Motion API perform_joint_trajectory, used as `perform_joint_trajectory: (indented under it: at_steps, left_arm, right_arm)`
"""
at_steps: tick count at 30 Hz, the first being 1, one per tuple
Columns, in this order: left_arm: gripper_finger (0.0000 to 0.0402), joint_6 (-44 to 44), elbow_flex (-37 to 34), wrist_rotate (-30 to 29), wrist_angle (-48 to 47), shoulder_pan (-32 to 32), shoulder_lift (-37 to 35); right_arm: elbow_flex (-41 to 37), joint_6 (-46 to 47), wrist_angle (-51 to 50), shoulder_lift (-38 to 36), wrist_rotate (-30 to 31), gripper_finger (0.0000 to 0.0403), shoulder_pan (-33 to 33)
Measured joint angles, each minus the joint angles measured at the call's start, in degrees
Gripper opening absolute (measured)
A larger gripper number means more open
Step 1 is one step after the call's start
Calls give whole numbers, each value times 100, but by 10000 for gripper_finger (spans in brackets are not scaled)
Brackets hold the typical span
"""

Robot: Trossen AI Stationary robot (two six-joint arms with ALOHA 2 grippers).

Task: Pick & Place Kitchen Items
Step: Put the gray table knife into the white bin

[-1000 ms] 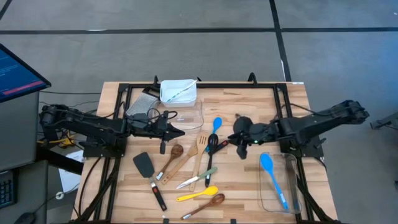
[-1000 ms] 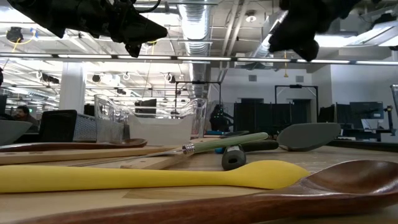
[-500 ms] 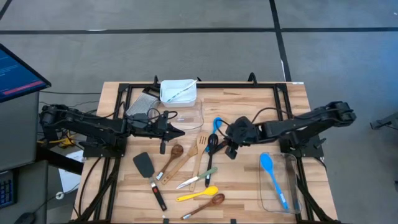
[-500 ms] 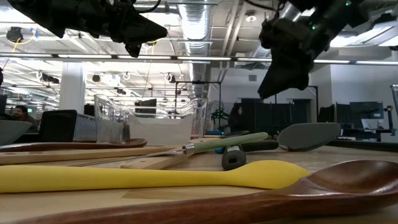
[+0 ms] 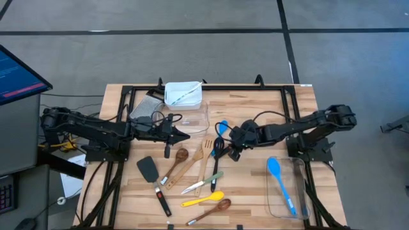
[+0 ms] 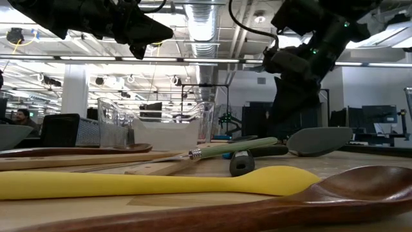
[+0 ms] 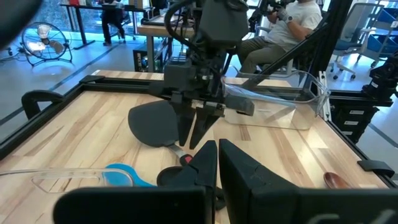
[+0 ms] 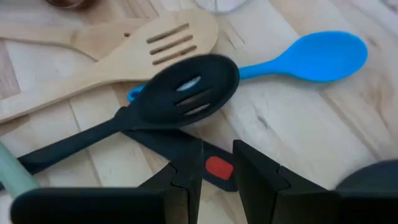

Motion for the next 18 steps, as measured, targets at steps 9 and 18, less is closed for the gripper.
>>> perform_joint_trajectory:
  at_steps: [9, 18]
  left_arm:
    - [3, 0, 0, 0, 22, 0, 0]
    - [3, -48, 0, 2, 22, -2, 0]
  right_arm:
    - [0, -1159, 541, -6, -163, 82, -121]
    - [390, -1856, 785, -6, -1341, 82, -152]
